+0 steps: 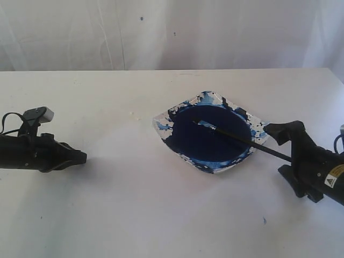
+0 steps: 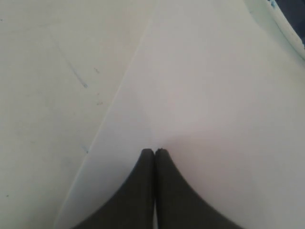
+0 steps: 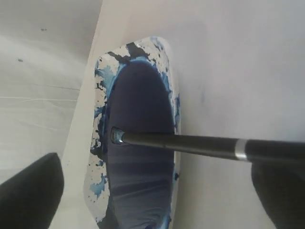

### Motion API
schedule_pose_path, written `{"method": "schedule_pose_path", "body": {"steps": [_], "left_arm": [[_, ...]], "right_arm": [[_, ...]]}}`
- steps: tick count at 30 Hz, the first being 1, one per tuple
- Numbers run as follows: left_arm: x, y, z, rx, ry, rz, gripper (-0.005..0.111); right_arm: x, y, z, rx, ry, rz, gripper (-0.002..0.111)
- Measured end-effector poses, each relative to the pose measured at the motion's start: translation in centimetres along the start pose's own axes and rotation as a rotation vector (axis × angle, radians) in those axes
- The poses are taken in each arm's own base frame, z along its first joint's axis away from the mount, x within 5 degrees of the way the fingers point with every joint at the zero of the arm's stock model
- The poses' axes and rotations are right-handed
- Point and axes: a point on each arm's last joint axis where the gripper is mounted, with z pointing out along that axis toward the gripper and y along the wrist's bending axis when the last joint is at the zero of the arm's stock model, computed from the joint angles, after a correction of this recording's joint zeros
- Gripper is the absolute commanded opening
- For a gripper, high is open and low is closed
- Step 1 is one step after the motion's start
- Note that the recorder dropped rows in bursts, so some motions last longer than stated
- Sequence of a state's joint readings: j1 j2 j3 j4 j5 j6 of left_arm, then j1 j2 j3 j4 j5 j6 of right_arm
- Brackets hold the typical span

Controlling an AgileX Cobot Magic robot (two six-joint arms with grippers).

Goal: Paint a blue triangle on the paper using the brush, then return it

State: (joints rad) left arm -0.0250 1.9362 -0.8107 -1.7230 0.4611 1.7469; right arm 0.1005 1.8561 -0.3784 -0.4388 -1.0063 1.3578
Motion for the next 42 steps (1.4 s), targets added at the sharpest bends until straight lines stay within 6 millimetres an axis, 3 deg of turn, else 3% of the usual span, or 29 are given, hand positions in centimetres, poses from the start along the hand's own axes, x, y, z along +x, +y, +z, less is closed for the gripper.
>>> {"method": "schedule_pose_path", "body": {"steps": [12,27,36,42], "left_arm": [[0.0,0.0,0.0,0.000,0.000,0.000,0.000],[0.0,0.0,0.0,0.000,0.000,0.000,0.000],[0.0,0.0,0.0,0.000,0.000,0.000,0.000],[0.0,0.0,0.0,0.000,0.000,0.000,0.000]], "right_arm": [[-1.5,0.5,1.4,0.055,-0.041,0.040,0.103],[-1.9,0.5,1.8,0.099,-0.044,0.070,0.103],[-2.0,0.2,1.8,0.132,-0.065,0.095,0.081],[-2.0,0.0,1.8,0.151,-0.068,0.103,0.080]]}}
